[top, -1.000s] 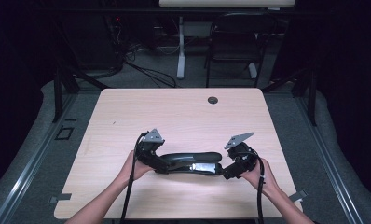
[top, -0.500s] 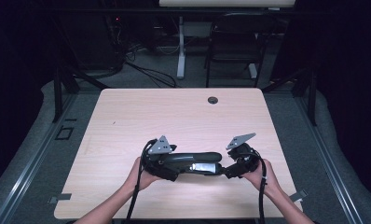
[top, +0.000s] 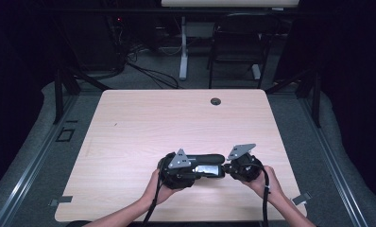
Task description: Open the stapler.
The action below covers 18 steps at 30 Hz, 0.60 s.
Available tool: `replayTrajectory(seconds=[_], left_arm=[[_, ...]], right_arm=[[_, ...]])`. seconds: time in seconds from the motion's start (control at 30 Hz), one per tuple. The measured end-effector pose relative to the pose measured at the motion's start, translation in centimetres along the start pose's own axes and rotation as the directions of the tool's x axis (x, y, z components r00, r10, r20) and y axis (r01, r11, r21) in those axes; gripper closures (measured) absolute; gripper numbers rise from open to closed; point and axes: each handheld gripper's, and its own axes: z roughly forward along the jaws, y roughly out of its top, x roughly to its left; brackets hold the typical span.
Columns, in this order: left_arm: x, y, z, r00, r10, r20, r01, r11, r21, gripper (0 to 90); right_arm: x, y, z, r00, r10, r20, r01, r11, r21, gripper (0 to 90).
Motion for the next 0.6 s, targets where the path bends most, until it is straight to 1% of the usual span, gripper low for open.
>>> replayTrajectory(seconds=[0.03,0.07,0.1,0.13,0.17,0.2,0.23,0.27,0.3,0.33,0.37,0.4,0.43,0.47,0.5,0.53,0.57,0.6], left_arm=[[0.0,-0.1,0.4,1.0,-0.004,-0.003,0.004,1.0,0.001,71.5],[0.0,-0.1,0.4,1.0,-0.004,-0.003,0.004,1.0,0.001,75.6],[-0.1,-0.4,1.1,0.9996,-0.019,-0.02,0.019,0.9998,-0.005,79.4],[-0.1,-0.5,1.3,0.9994,-0.021,-0.028,0.021,0.9997,-0.01,81.8],[-0.2,-0.7,1.6,0.9991,-0.02,-0.039,0.02,0.9998,-0.002,84.5],[-0.2,-0.7,1.6,0.9991,-0.02,-0.039,0.02,0.9998,-0.002,86.8],[-0.4,-1.1,2.2,0.9975,-0.011,-0.069,0.011,0.9999,0.006,88.4],[-0.5,-1.2,2.4,0.9971,-0.013,-0.075,0.014,0.9999,0.007,89.9],[-0.5,-1.4,2.6,0.9963,-0.017,-0.085,0.018,0.9998,0.005,90.0],[-0.5,-1.4,2.6,0.9963,-0.017,-0.085,0.018,0.9998,0.005,90.0],[-0.7,-1.6,2.8,0.9943,-0.014,-0.106,0.015,0.9999,0.009,90.0],[-0.7,-1.6,2.9,0.9935,-0.012,-0.114,0.013,0.9999,0.011,90.0],[-0.8,-1.7,3.0,0.9922,-0.01,-0.124,0.01,0.9999,0.004,90.0],[-0.8,-1.7,3.0,0.9922,-0.01,-0.124,0.01,0.9999,0.004,90.0],[-0.8,-1.7,3.1,0.9913,-0.009,-0.131,0.009,1.0,0.002,90.0],[-0.8,-1.9,3.5,0.9895,-0.026,-0.142,0.025,0.9997,-0.004,90.0],[-0.8,-1.9,3.5,0.9895,-0.026,-0.142,0.025,0.9997,-0.004,90.0],[-0.8,-2.2,3.9,0.9891,-0.03,-0.144,0.03,0.9995,-0.002,90.0]], right_arm=[[0.1,0.0,0.2,1.0,-0.01,0.0,0.01,1.0,0.007,88.7],[0.2,-0.1,0.3,0.9999,-0.013,0.006,0.013,1.0,0.004,90.0],[0.3,-0.2,0.5,0.9997,-0.022,0.011,0.021,1.0,0.007,90.0],[0.3,-0.3,0.5,0.9995,-0.028,0.016,0.028,1.0,0.009,90.0],[0.3,-0.3,0.6,0.9992,-0.034,0.019,0.034,0.999,0.009,90.0],[0.5,-0.3,0.6,0.9988,-0.04,0.03,0.04,0.999,0.005,90.0],[0.5,-0.4,0.7,0.9979,-0.056,0.033,0.056,0.998,0.002,90.0],[0.7,-0.4,0.8,0.997,-0.068,0.037,0.069,0.998,-0.01,90.0],[0.8,-0.5,0.9,0.9956,-0.085,0.04,0.086,0.996,-0.018,90.0],[0.8,-0.5,0.9,0.9956,-0.085,0.04,0.086,0.996,-0.018,90.0],[1.2,-0.5,1.2,0.9908,-0.124,0.056,0.124,0.992,-0.008,90.0],[1.4,-0.5,1.4,0.9913,-0.121,0.052,0.122,0.992,-0.018,90.0],[1.4,-0.4,1.6,0.9883,-0.142,0.056,0.142,0.99,-0.002,90.0],[1.6,-0.4,1.8,0.9863,-0.154,0.058,0.154,0.988,0.005,90.0],[1.6,-0.4,1.8,0.9863,-0.154,0.058,0.154,0.988,0.005,90.0],[1.8,-0.5,2.5,0.9836,-0.171,0.056,0.171,0.985,0.008,90.0],[1.9,-0.5,2.6,0.9786,-0.195,0.065,0.194,0.981,0.023,90.0],[2.1,-0.6,3.0,0.9738,-0.214,0.077,0.213,0.977,0.027,90.0]])
